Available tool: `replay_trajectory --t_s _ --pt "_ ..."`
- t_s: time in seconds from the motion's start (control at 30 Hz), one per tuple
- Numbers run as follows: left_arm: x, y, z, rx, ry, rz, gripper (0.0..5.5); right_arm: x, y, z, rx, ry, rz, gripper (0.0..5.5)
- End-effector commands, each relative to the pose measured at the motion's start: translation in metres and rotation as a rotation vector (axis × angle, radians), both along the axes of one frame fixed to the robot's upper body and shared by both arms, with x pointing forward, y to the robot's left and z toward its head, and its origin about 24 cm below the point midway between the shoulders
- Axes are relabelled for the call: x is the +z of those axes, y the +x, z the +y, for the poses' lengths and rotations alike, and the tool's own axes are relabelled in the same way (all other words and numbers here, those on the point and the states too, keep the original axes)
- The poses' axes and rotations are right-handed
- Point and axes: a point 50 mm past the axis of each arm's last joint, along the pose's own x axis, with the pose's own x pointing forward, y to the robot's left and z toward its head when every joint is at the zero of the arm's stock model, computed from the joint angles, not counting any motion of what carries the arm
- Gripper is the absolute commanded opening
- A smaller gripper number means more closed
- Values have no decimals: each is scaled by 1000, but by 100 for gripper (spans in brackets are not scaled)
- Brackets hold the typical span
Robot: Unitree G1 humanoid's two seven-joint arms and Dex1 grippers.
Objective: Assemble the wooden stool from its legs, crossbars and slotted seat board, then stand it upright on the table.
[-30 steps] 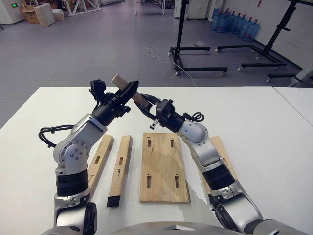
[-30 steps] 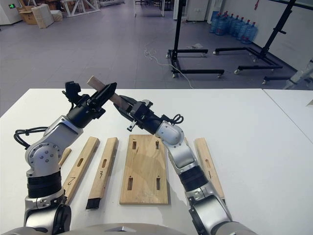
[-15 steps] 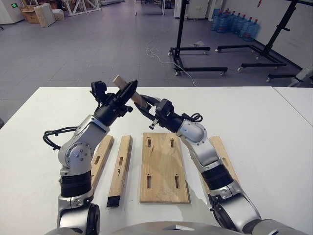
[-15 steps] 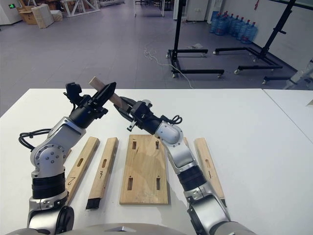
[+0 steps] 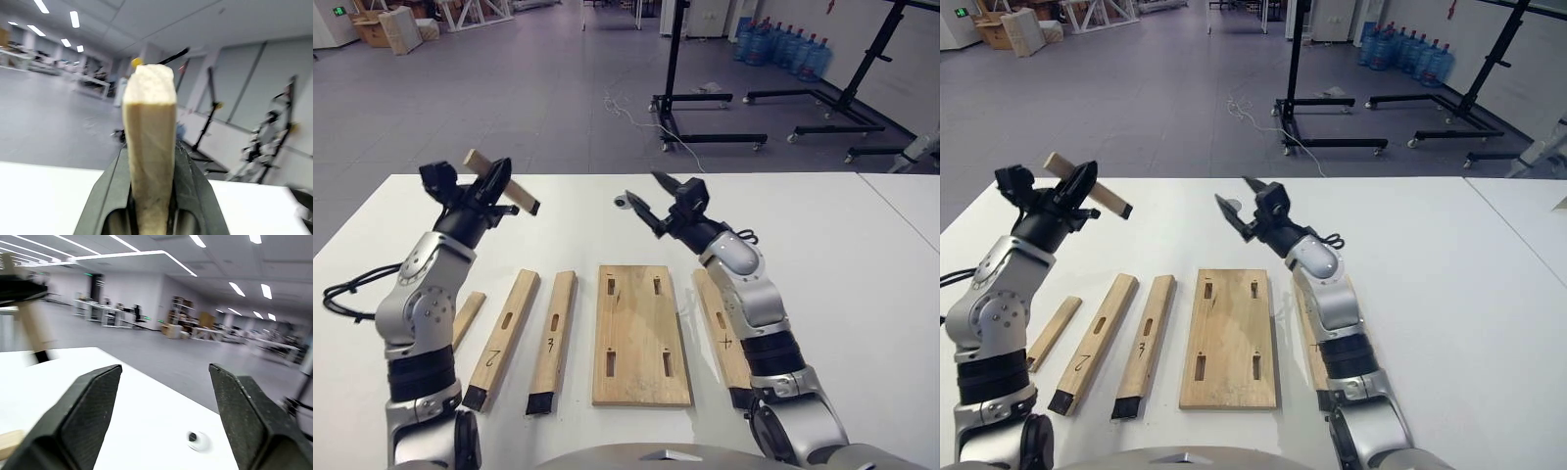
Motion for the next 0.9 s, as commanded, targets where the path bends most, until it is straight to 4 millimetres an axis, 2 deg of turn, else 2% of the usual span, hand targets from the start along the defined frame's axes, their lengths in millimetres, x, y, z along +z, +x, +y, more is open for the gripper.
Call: replay_trajectory --t_s 0.03,0.2,0.3,0.43,0.6,0.73,0.9 --pt "-10 -21 -6 28 103 56 39 2 2 -12 -120 21 28 324" --pt "-14 -59 -17 71 196 65 39 -5 -8 -20 -181 29 74 324" --pt "-20 -76 -15 112 220 99 39 -5 -11 -22 -200 34 86 324" --pt "-19 -86 -16 82 245 94 39 -7 -15 -28 -238 45 103 324" --pt "-31 -105 -15 48 269 154 39 -10 -19 -30 -265 40 123 324" --pt "-45 -108 -11 58 287 204 39 -10 -18 -27 -262 37 124 324" --pt "-53 -110 0 79 318 228 39 -12 -19 -26 -255 26 130 324"
